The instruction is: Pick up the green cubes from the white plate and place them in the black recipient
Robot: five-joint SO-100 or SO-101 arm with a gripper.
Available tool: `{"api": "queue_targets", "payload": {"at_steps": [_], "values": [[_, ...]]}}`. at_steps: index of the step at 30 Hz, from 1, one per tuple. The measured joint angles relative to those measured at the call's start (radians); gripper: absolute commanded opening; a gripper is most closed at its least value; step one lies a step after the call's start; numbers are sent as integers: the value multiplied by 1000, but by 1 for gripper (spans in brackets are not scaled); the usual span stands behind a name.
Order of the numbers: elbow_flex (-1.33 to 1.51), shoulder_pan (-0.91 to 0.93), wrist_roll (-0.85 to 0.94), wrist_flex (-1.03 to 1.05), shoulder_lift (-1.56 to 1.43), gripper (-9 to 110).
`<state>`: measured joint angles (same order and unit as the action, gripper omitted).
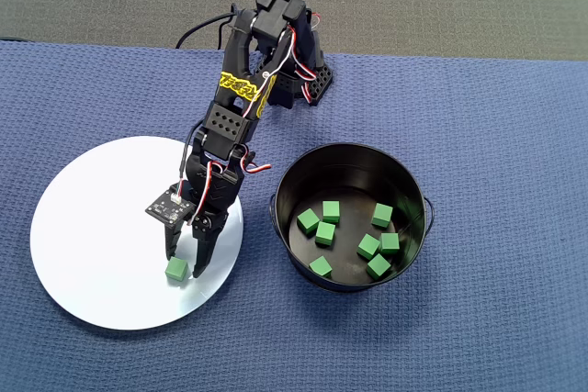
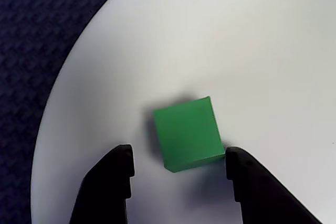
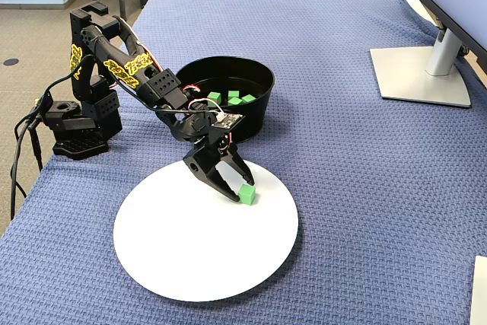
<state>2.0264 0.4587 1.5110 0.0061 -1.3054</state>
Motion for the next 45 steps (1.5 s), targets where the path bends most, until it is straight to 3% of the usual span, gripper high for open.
{"api": "queue_targets", "payload": {"at_steps": [22,29,38,45], "values": [[-48,11,17,-12,57,12],[-63,17,18,-18,58,0],[-63,18,8,-41,58,0],[98,31,-104,38,-215,0]]}}
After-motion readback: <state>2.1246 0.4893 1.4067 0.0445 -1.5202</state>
